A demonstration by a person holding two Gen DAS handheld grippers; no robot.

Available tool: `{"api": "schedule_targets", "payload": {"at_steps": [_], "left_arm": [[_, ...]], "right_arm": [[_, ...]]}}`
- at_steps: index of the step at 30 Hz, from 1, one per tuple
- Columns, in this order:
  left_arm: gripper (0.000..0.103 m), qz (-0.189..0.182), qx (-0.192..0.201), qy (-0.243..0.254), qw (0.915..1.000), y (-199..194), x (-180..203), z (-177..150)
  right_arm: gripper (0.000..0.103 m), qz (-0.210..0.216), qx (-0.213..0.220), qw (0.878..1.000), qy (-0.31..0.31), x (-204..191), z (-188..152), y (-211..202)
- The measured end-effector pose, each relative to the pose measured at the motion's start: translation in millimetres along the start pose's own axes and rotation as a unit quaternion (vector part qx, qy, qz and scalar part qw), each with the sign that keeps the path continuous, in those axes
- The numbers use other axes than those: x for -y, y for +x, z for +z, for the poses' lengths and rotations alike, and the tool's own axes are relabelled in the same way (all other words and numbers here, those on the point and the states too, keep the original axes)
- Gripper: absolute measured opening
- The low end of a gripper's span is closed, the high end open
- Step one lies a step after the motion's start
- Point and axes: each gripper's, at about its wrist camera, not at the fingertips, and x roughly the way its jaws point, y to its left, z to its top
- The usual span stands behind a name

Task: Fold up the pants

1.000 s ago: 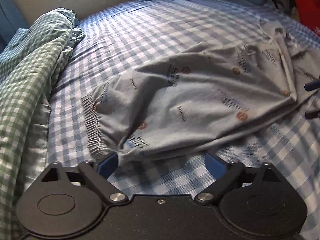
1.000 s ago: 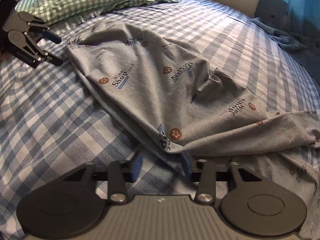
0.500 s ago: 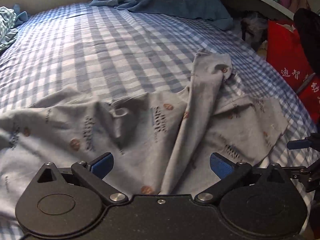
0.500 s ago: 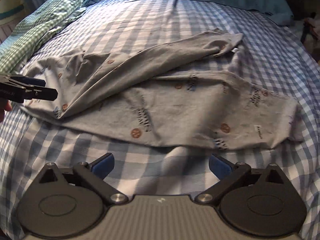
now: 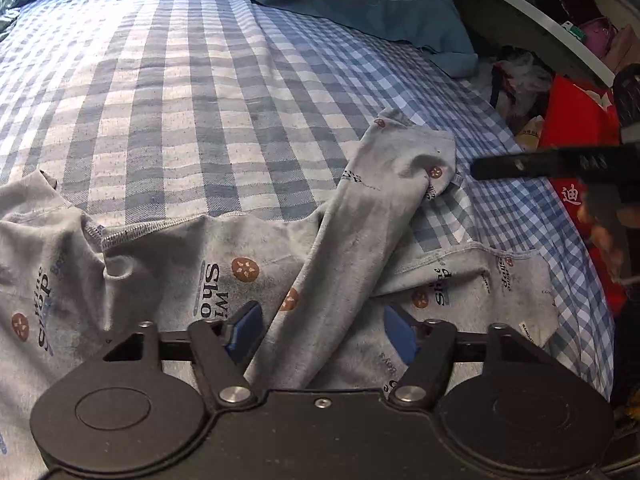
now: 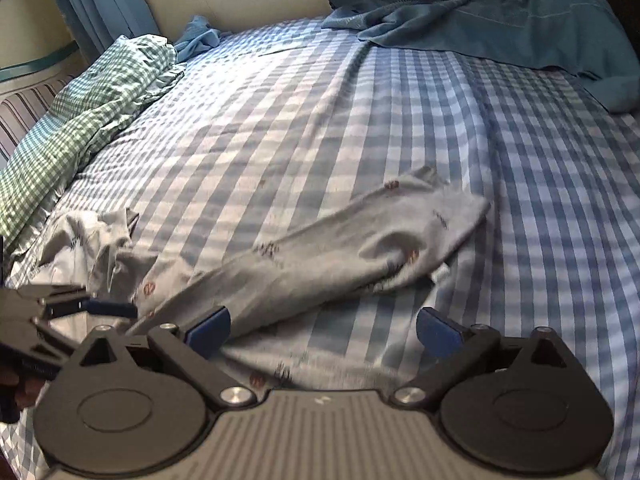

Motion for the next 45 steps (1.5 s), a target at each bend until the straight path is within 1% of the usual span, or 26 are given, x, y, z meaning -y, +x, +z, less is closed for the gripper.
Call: {"api": "schedule_targets", "payload": {"at_steps": [1, 2, 6, 7, 8, 9, 10, 11, 12, 13, 14, 15, 16, 18, 19, 20, 22, 24, 28, 30, 33, 34, 36, 38, 42, 45], "left_arm": [[0.052, -0.004, -0.005, -0.006, 1.0000, 1.9, -1.3, 1.7], [0.046, -0.007, -0.010, -0.011, 0.9999, 3.9, -2.4, 3.3], [0.033, -0.013, -0.032, -0.014, 0.9993, 10.3, -3.1, 5.2], [0.027, -0.012, -0.037, -0.013, 0.9992, 11.7, -2.3, 5.8], [0.019, -0.010, -0.041, -0.013, 0.9990, 13.0, -1.7, 6.4], [0.015, -0.006, -0.045, -0.014, 0.9989, 13.9, -1.6, 6.0], [0.008, 0.000, -0.048, -0.015, 0.9987, 14.8, -0.6, 6.9], [0.004, 0.007, -0.051, -0.017, 0.9985, 15.4, -1.1, 6.7], [0.003, 0.009, -0.051, -0.020, 0.9984, 15.1, -1.2, 6.6], [0.000, 0.011, -0.051, -0.022, 0.9984, 14.4, -0.5, 7.7], [0.000, 0.015, -0.048, -0.021, 0.9985, 12.5, 0.3, 8.4], [0.000, 0.019, -0.046, -0.018, 0.9986, 11.1, 1.9, 9.3], [0.000, 0.025, -0.043, -0.012, 0.9987, 9.0, 3.8, 10.1], [0.000, 0.037, -0.038, -0.001, 0.9986, 4.3, 6.9, 11.0], [0.000, 0.042, -0.036, 0.004, 0.9985, 1.3, 8.5, 11.4], [0.000, 0.047, -0.032, 0.012, 0.9983, -2.2, 10.6, 11.7], [0.000, 0.054, -0.022, 0.026, 0.9980, -9.8, 15.2, 12.4], [0.000, 0.056, -0.008, 0.044, 0.9974, -20.5, 21.9, 13.7], [0.000, 0.058, 0.020, 0.103, 0.9928, -44.2, 41.1, 9.5], [0.000, 0.055, 0.030, 0.142, 0.9880, -55.1, 52.4, 3.2], [0.000, 0.049, 0.033, 0.199, 0.9782, -66.3, 69.1, -12.6], [0.000, 0.049, 0.031, 0.216, 0.9747, -67.5, 73.4, -17.8], [0.000, 0.051, 0.019, 0.260, 0.9640, -67.6, 81.3, -33.5], [0.000, 0.054, -0.005, 0.292, 0.9548, -60.1, 86.5, -48.2], [0.000, 0.059, -0.058, 0.310, 0.9471, -39.9, 90.0, -71.8], [0.001, 0.057, -0.095, 0.316, 0.9421, -29.8, 91.6, -75.6]], "right_arm": [[0.092, -0.001, -0.001, 1.000, 0.004, 2.5, 14.2, 9.9], [0.089, -0.001, -0.002, 1.000, 0.010, 4.9, 27.1, 19.4], [0.082, -0.012, -0.027, 0.997, 0.067, 14.4, 74.7, 70.9], [0.079, -0.017, -0.037, 0.996, 0.083, 16.1, 82.3, 82.8], [0.077, -0.028, -0.052, 0.993, 0.099, 16.9, 88.9, 95.8], [0.076, -0.042, -0.068, 0.990, 0.112, 17.4, 93.6, 108.2], [0.074, -0.056, -0.085, 0.987, 0.124, 18.6, 97.6, 119.6], [0.070, -0.071, -0.099, 0.983, 0.134, 19.2, 100.1, 130.3], [0.067, -0.087, -0.111, 0.980, 0.142, 21.4, 100.2, 138.2], [0.062, -0.103, -0.122, 0.976, 0.149, 22.6, 100.9, 145.9], [0.059, -0.115, -0.130, 0.973, 0.153, 23.3, 101.0, 151.5], [0.058, -0.126, -0.132, 0.971, 0.157, 23.7, 99.9, 155.1], [0.053, -0.136, -0.130, 0.969, 0.160, 23.2, 99.7, 156.1], [0.029, -0.155, -0.123, 0.967, 0.160, 22.4, 99.4, 153.1], [0.007, -0.152, -0.118, 0.968, 0.161, 23.3, 100.0, 150.7], [0.003, -0.147, -0.111, 0.968, 0.168, 25.6, 98.7, 145.6], [0.002, -0.132, -0.085, 0.971, 0.180, 30.7, 95.5, 129.3], [0.002, -0.116, -0.044, 0.975, 0.186, 33.3, 90.0, 101.2], [0.001, -0.093, 0.050, 0.977, 0.187, 32.8, 64.1, 24.3], [0.002, -0.086, 0.092, 0.972, 0.199, 34.3, 40.3, -16.7], [0.002, -0.086, 0.126, 0.960, 0.233, 38.5, -5.8, -64.5], [0.002, -0.089, 0.128, 0.958, 0.243, 38.4, -22.2, -73.5], [0.002, -0.098, 0.124, 0.953, 0.258, 40.4, -61.7, -88.2], [0.002, -0.107, 0.102, 0.950, 0.277, 43.0, -102.1, -88.1], [0.001, -0.103, 0.074, 0.931, 0.344, 51.6, -169.6, -65.5], [0.002, -0.092, 0.078, 0.918, 0.378, 51.3, -199.4, -60.7]]}}
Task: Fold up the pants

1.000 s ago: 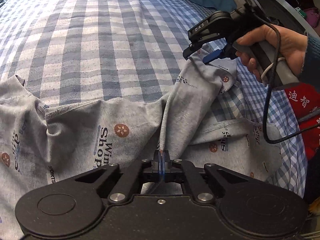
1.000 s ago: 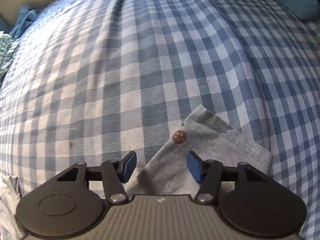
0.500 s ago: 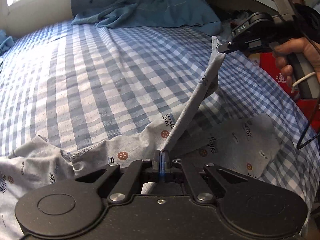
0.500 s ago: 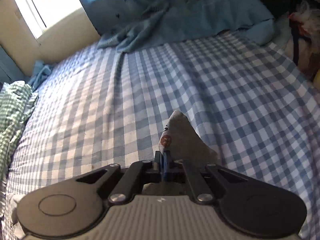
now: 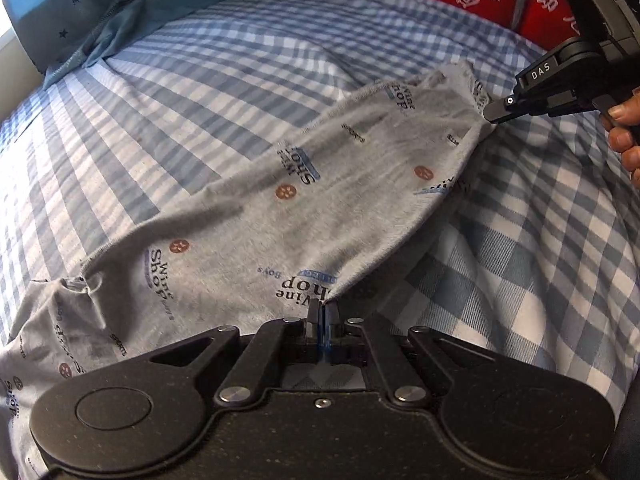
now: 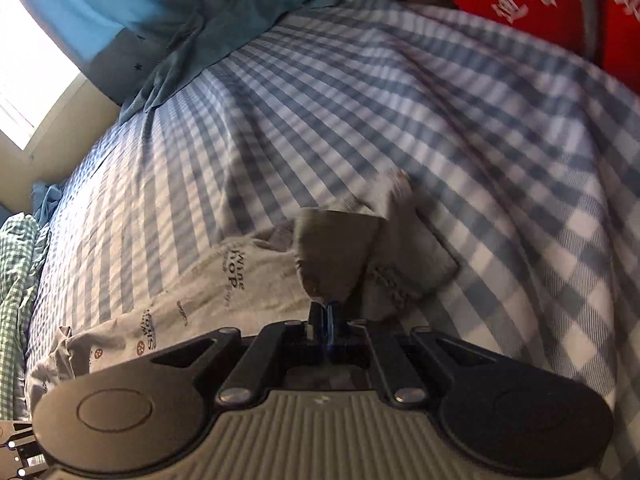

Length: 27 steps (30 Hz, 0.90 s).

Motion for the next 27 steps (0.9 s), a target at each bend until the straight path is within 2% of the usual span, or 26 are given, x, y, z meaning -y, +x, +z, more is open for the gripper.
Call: {"api": "schedule_targets", "payload": {"at_steps": [1, 2, 3, 5, 6, 8, 10, 11, 14, 18, 21, 22, 25, 27], "left_arm": [[0.006, -0.010, -0.009, -0.001, 0.9999, 0.3, -0.3, 1.2], [0.018, -0.022, -0.016, -0.006, 0.9996, 0.1, -1.9, 3.3], [0.023, -0.033, -0.015, -0.010, 0.9993, -2.2, -4.5, 6.3], [0.042, -0.053, -0.004, -0.006, 0.9986, -7.2, -7.9, 18.0], [0.048, -0.058, 0.003, -0.001, 0.9983, -6.8, -8.4, 28.2], [0.068, -0.070, 0.020, 0.007, 0.9973, -4.4, -8.8, 54.4], [0.073, -0.086, 0.037, 0.009, 0.9956, 4.8, -7.0, 86.1], [0.074, -0.097, 0.048, 0.012, 0.9941, 12.7, -3.7, 108.6], [0.076, -0.135, 0.069, 0.024, 0.9882, 37.9, 9.0, 161.5], [0.075, -0.186, 0.056, 0.060, 0.9790, 84.5, 38.4, 219.5], [0.068, -0.200, 0.023, 0.095, 0.9748, 122.6, 60.1, 243.9], [0.062, -0.200, 0.009, 0.107, 0.9739, 133.7, 66.3, 249.3], [0.053, -0.207, -0.034, 0.129, 0.9693, 160.3, 79.9, 258.8], [0.047, -0.209, -0.048, 0.143, 0.9663, 168.9, 85.9, 261.5]], "right_arm": [[0.003, 0.007, 0.002, 1.000, 0.007, 3.7, -3.6, -0.1], [0.009, 0.013, 0.006, 1.000, 0.012, 7.5, -5.9, -1.3], [0.012, 0.017, 0.010, 1.000, 0.015, 9.9, -7.6, -2.8], [0.029, 0.026, 0.021, 0.999, 0.017, 13.9, -11.0, -7.2], [0.034, 0.029, 0.027, 0.999, 0.015, 14.6, -11.5, -9.2], [0.052, 0.030, 0.043, 0.999, 0.009, 17.0, -13.7, -15.5], [0.060, 0.028, 0.055, 0.998, 0.011, 21.3, -13.8, -19.6], [0.066, 0.026, 0.059, 0.998, 0.011, 23.2, -12.9, -19.6], [0.068, 0.020, 0.075, 0.997, 0.012, 31.7, -11.2, -21.2], [0.067, 0.017, 0.090, 0.996, 0.013, 41.2, -8.1, -19.6], [0.059, 0.017, 0.101, 0.995, 0.012, 46.8, -7.4, -19.2], [0.056, 0.018, 0.104, 0.994, 0.009, 48.1, -7.6, -18.9], [0.047, 0.018, 0.106, 0.994, 0.000, 50.0, -9.6, -17.0], [0.040, 0.024, 0.109, 0.994, 0.004, 52.4, -11.5, -16.4]]}}
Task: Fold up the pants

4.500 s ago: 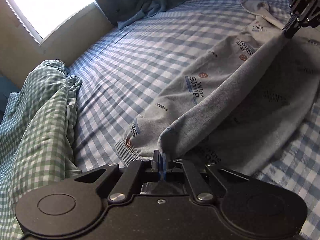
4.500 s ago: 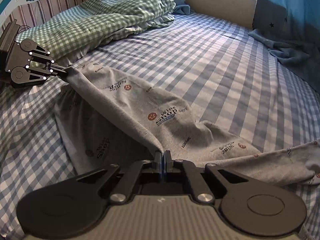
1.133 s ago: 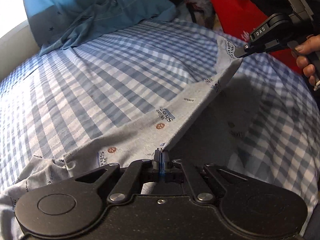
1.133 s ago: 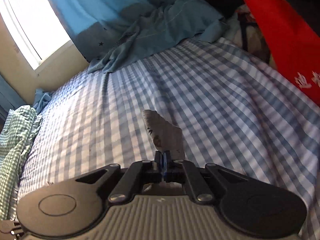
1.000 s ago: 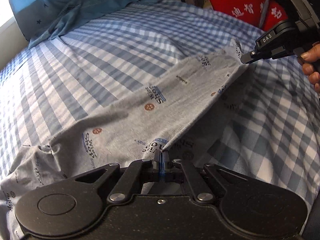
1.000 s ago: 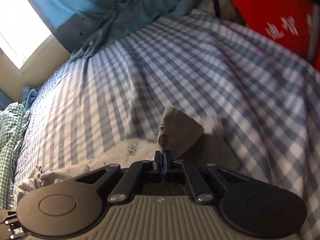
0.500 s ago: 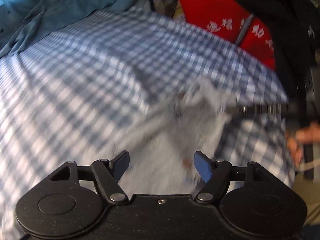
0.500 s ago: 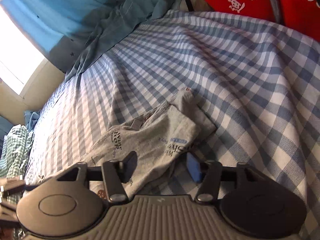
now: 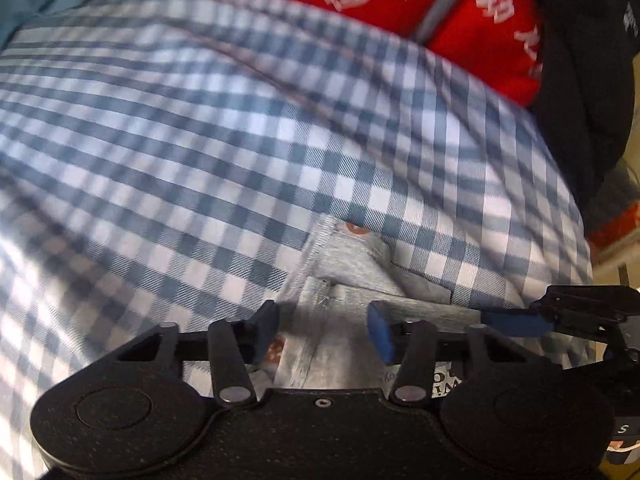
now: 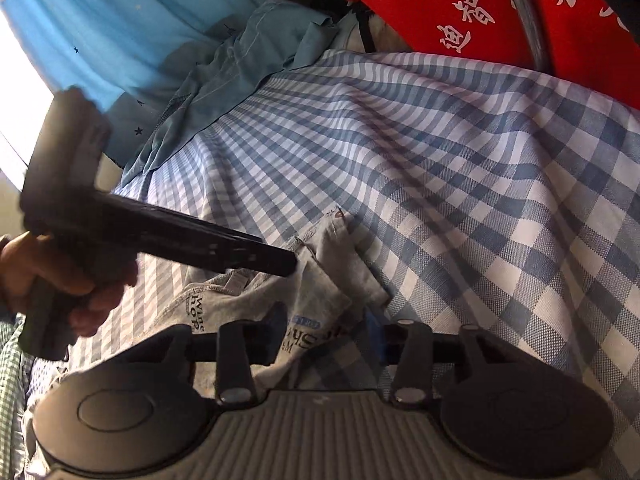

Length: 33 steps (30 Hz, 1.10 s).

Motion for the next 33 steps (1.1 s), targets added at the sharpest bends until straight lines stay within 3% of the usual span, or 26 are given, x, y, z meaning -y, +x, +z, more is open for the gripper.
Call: {"api": "schedule_targets", "payload": {"at_steps": [1, 2, 3, 5, 12, 15, 18, 20, 21, 23, 25, 28, 31, 33], "left_arm": [[0.039, 0.004, -0.001, 0.004, 1.0000, 1.9, 1.1, 1.8], [0.018, 0.012, -0.003, 0.004, 0.9999, 3.8, 0.7, 2.4], [0.006, 0.013, -0.007, -0.001, 0.9999, 4.2, 0.2, 4.2], [0.003, 0.015, -0.007, -0.006, 0.9998, 3.2, 1.7, 8.6], [0.002, 0.042, 0.029, 0.052, 0.9974, -14.3, 26.5, 28.3], [0.002, 0.049, 0.022, 0.069, 0.9962, -6.9, 29.0, 37.3], [0.012, 0.037, -0.015, 0.065, 0.9971, 7.5, 23.4, 39.9], [0.035, 0.034, -0.010, 0.046, 0.9983, 5.6, 17.1, 37.6], [0.041, 0.029, -0.004, 0.035, 0.9990, 2.8, 12.8, 36.3], [0.073, 0.012, 0.007, 0.016, 0.9998, -3.4, 2.9, 33.0], [0.074, -0.002, 0.002, 0.008, 1.0000, -3.0, -4.2, 30.0], [0.075, -0.012, -0.031, -0.002, 0.9994, 11.3, -14.1, 31.0], [0.074, -0.028, -0.031, -0.014, 0.9990, 18.7, -21.3, 34.8], [0.068, -0.040, -0.025, -0.030, 0.9984, 18.9, -24.9, 39.0]], "right_arm": [[0.034, 0.002, 0.001, 1.000, 0.003, 1.5, -0.8, 0.4], [0.027, 0.001, 0.001, 1.000, 0.005, 2.8, -1.9, 1.0], [0.022, 0.001, 0.001, 1.000, 0.006, 3.9, -2.9, 1.2], [0.006, 0.005, 0.007, 1.000, 0.011, 6.1, -4.2, 0.3], [0.002, 0.006, 0.041, 0.999, 0.009, 4.5, 0.2, -13.8], [0.002, -0.009, 0.042, 0.999, 0.017, 7.3, 4.3, -12.4], [0.003, -0.013, 0.004, 0.999, 0.039, 15.7, 7.5, 1.0], [0.015, -0.006, -0.013, 0.998, 0.062, 21.8, 6.9, 3.0], [0.017, 0.002, -0.014, 0.997, 0.069, 23.9, 6.2, 1.1], [0.044, 0.011, -0.018, 0.997, 0.078, 27.2, 4.1, -3.0], [0.051, 0.021, -0.026, 0.995, 0.095, 31.3, 2.2, -3.7], [0.054, 0.030, -0.032, 0.991, 0.125, 37.9, 0.7, 3.4], [0.055, 0.039, -0.031, 0.986, 0.158, 42.4, 2.6, 12.7], [0.049, 0.041, -0.027, 0.980, 0.193, 46.8, 4.1, 19.1]]}}
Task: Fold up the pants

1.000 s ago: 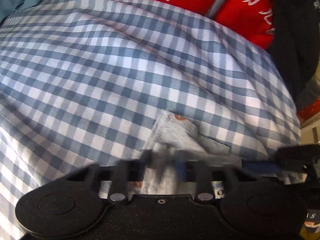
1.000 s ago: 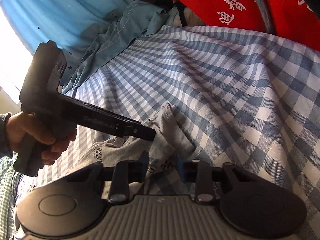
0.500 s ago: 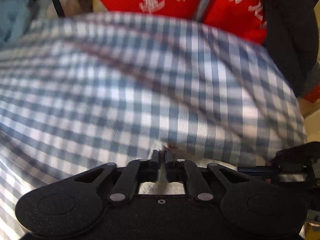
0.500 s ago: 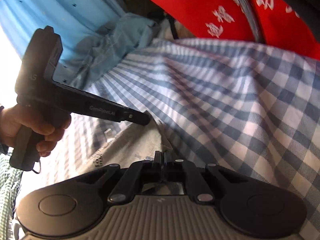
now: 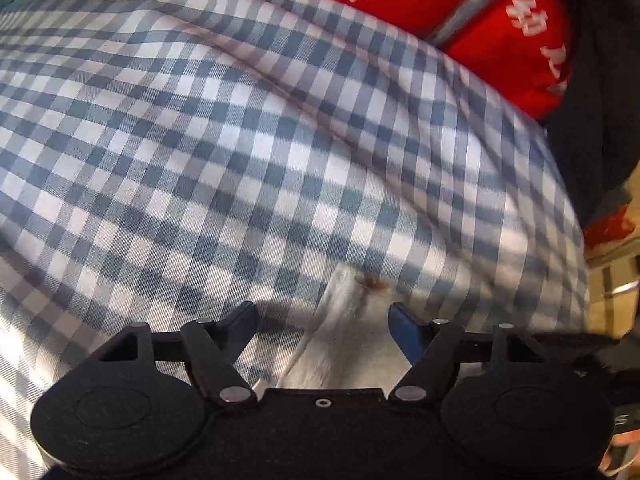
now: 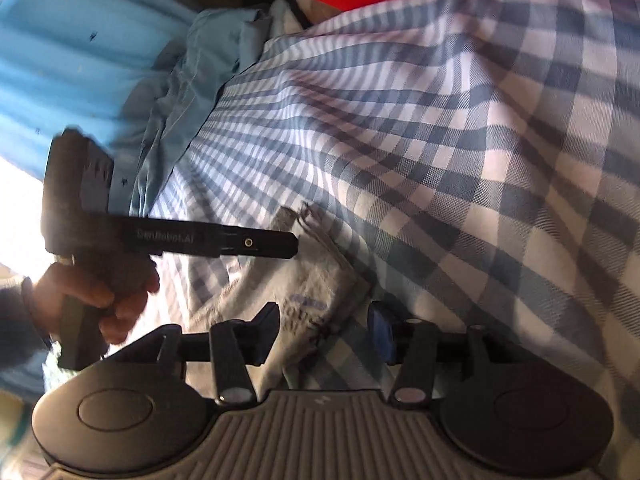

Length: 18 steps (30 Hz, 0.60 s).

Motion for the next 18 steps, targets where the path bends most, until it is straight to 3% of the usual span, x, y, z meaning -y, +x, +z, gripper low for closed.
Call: {"api": "schedule_targets", "payload": {"at_steps": [1, 2, 3, 4, 7, 13, 18], "left_arm": [[0.046, -0.005, 0.000, -0.005, 1.0000, 0.5, -0.9, 2.5], [0.016, -0.005, -0.007, -0.011, 0.9999, 3.2, -1.6, 4.7], [0.011, -0.008, -0.016, -0.017, 0.9997, 6.3, -1.2, 6.8], [0.010, -0.005, -0.017, -0.019, 0.9997, 7.9, 1.4, 8.0], [0.003, 0.008, -0.011, 0.002, 0.9999, 6.3, 12.8, 9.6], [0.003, 0.002, 0.051, 0.008, 0.9987, -15.6, 34.0, 17.4], [0.003, 0.026, 0.036, 0.033, 0.9984, 6.1, 43.0, 19.2]], "right_arm": [[0.043, -0.002, 0.003, 1.000, 0.017, 2.8, 1.3, 2.5], [0.034, -0.004, 0.006, 0.999, 0.031, 5.3, 2.4, 4.7], [0.028, -0.010, 0.010, 0.999, 0.040, 6.9, 3.1, 6.1], [0.017, -0.018, 0.011, 0.999, 0.043, 7.5, 3.6, 7.0], [0.007, -0.022, 0.023, 0.999, 0.023, 3.2, 2.8, 4.5], [0.005, -0.050, 0.089, 0.994, -0.049, -18.7, 6.2, -25.6], [0.005, -0.078, 0.082, 0.992, -0.057, -17.2, 8.9, -23.4]]}}
